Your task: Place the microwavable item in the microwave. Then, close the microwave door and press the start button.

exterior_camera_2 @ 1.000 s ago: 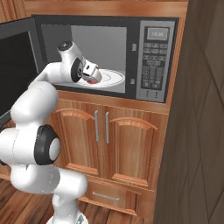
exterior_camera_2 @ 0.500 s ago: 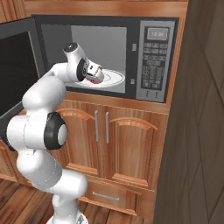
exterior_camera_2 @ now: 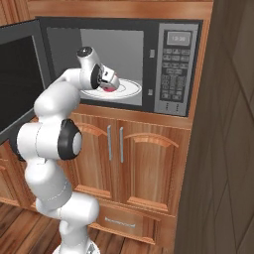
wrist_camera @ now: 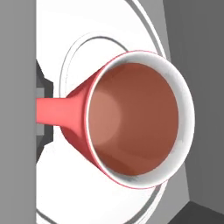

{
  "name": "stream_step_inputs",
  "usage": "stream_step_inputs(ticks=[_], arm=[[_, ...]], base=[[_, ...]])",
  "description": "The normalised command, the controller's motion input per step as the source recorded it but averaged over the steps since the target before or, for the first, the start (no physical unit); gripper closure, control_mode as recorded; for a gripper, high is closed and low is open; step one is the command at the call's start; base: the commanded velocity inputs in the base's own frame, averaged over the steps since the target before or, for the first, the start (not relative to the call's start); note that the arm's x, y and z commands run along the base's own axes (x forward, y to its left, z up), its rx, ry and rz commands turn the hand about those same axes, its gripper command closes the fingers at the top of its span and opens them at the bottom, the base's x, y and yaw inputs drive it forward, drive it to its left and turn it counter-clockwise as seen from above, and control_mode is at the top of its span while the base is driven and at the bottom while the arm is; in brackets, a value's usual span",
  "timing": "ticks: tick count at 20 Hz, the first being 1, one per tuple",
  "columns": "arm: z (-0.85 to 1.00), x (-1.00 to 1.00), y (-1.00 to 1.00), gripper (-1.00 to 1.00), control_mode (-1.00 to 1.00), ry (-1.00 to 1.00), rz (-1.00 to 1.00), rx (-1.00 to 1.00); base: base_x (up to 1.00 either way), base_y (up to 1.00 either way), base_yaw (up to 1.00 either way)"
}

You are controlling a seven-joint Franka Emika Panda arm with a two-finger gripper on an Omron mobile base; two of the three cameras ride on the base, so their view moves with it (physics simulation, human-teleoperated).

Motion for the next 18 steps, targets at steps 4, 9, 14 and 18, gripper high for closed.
stream_step_inputs(ticks=[4,9,14,18], arm=[[-0.03,-0.07,0.00,-1.00,-1.00,-0.06,0.02,0.00],[0.01,-0.42,0.00,-1.00,-1.00,-0.19,0.00,0.00],[0.02,-0.93,0.00,-1.00,-1.00,-0.25,0.00,0.00],[-0.09,-1.00,0.02,-1.00,-1.00,-0.28,0.00,0.00]], base=[[0.00,0.00,0.00],[0.00,0.00,0.00],[0.00,0.00,0.00],[0.00,0.00,0.00]])
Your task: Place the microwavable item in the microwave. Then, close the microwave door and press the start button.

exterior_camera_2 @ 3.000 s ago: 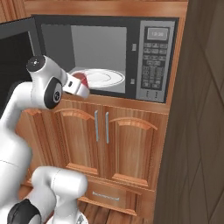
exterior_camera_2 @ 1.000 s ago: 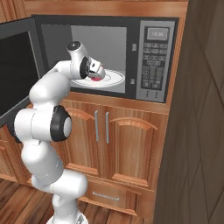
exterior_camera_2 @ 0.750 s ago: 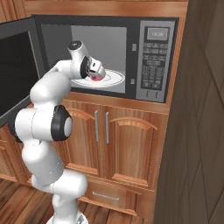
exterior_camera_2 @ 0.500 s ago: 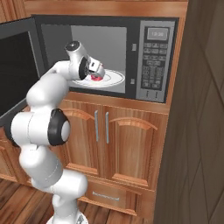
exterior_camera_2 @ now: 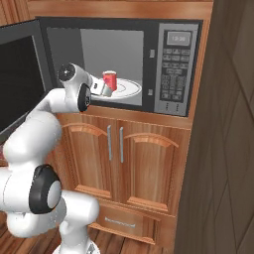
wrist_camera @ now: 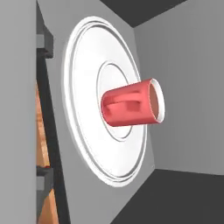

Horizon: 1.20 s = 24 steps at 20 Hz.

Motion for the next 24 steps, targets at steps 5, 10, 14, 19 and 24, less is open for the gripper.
stream_step_inputs(ticks=[5,10,14,19,24], arm=[[-0.09,-1.00,0.01,-1.00,-1.00,-0.37,0.02,-0.01],[0.65,-1.00,0.02,-1.00,-1.00,-0.35,0.07,-0.11],[0.49,-1.00,0.16,-1.00,-1.00,-0.07,0.09,-0.10],[0.40,-1.00,0.20,-1.00,-1.00,-0.01,0.05,-0.11],[0.32,-1.00,0.11,-1.00,-1.00,0.00,0.03,-0.13]], base=[[0.00,0.00,0.00],[0.00,0.00,0.00],[0.00,0.00,0.00],[0.00,0.00,0.00],[0.00,0.00,0.00]])
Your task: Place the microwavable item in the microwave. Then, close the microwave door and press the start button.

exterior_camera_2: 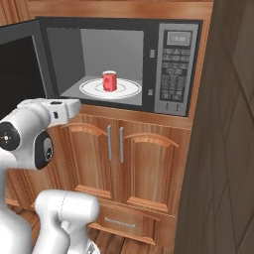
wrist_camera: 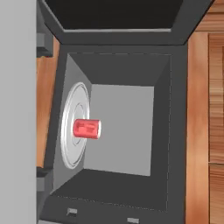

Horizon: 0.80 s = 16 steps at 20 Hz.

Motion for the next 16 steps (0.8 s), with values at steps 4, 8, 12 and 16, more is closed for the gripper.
stream_step_inputs(ticks=[4,8,12,16], arm=[[0.24,-1.00,0.19,-1.00,-1.00,0.00,0.00,-0.17],[0.07,-1.00,0.20,-1.00,-1.00,0.02,0.02,-0.17],[-0.30,-1.00,0.28,-1.00,-1.00,-0.01,0.04,-0.18],[-0.68,-1.00,0.13,-1.00,-1.00,-0.10,0.08,-0.18]], base=[[0.00,0.00,0.00],[0.00,0.00,0.00],[0.00,0.00,0.00],[0.00,0.00,0.00]])
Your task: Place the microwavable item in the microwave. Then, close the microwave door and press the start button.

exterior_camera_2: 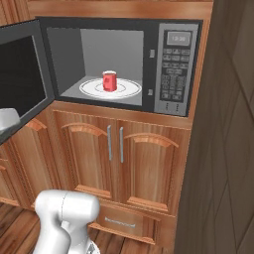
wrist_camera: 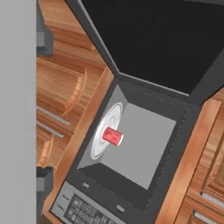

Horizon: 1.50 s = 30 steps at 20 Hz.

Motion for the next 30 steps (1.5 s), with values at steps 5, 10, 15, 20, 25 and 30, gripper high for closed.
stream_step_inputs(ticks=[5,10,15,20,25,30], arm=[[-0.44,-0.83,0.51,-1.00,-1.00,-0.03,0.05,-0.25],[-0.55,-0.07,1.00,-1.00,-1.00,0.00,0.01,-0.37],[-0.59,0.03,1.00,-1.00,-1.00,0.00,0.00,-0.44],[-0.69,0.45,1.00,-1.00,-1.00,0.08,0.00,-0.42],[-0.83,0.92,0.98,-1.00,-1.00,0.20,0.00,-0.34],[-0.68,1.00,0.91,-1.00,-1.00,0.25,0.00,-0.25]], base=[[0.00,0.00,0.00],[0.00,0.00,0.00],[0.00,0.00,0.00],[0.00,0.00,0.00],[0.00,0.00,0.00],[0.00,0.00,0.00]])
